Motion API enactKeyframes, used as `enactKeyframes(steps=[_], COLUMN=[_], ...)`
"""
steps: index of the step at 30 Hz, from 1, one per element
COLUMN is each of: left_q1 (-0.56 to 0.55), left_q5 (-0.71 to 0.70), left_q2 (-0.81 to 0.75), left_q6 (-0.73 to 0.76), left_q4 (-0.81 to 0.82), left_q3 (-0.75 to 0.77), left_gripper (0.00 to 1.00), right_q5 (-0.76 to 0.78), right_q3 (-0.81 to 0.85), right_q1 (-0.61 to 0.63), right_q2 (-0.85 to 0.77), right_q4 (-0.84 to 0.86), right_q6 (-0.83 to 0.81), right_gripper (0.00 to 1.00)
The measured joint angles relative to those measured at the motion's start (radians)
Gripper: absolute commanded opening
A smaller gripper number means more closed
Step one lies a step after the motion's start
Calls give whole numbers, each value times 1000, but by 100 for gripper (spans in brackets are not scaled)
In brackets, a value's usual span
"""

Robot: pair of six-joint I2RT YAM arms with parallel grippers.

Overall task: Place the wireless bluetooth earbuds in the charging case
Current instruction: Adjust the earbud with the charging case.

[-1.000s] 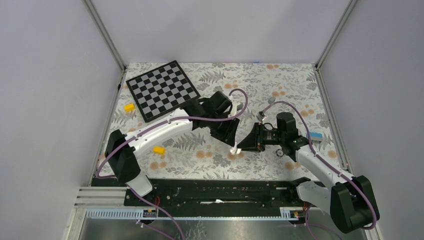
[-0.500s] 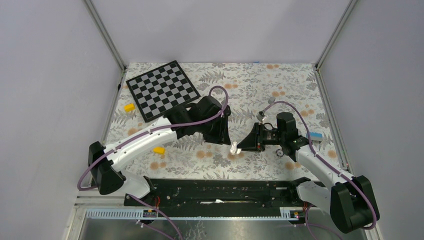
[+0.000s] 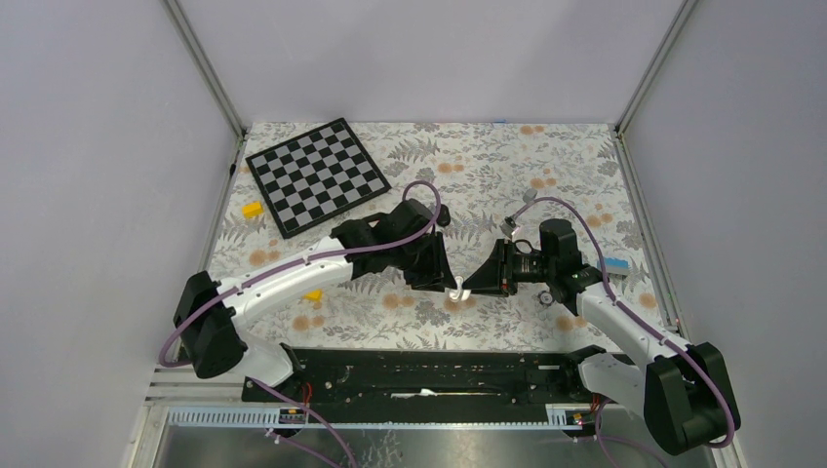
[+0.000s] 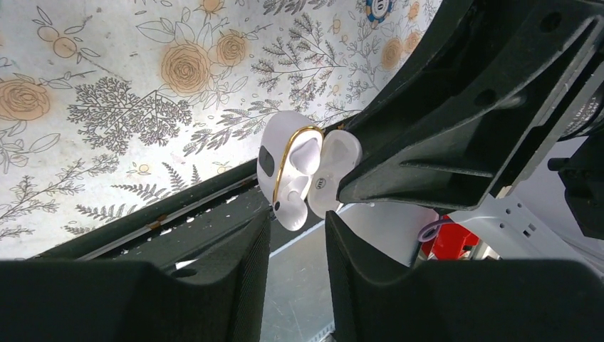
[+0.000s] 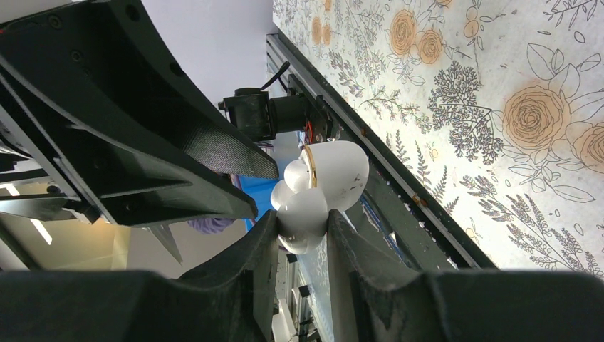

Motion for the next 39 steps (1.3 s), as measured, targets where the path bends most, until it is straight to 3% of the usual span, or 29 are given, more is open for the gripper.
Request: enactKeyframes(steps=[18, 22, 39], left_q1=[0, 0, 1], left_q5=[36, 40, -14], left_q2=[15, 31, 67], left_q6=[-28, -14, 87], left_q4=[57, 59, 4], left_q3=[-34, -34, 36], left_gripper=[24, 17, 29], right_q5=[1, 5, 5], right_q3=[0, -2, -5], right_q1=[0, 0, 0], right_q2=[-5, -5, -5], right_q4=[0, -7, -29], right_q6=[0, -4, -4], right_gripper=[0, 0, 0])
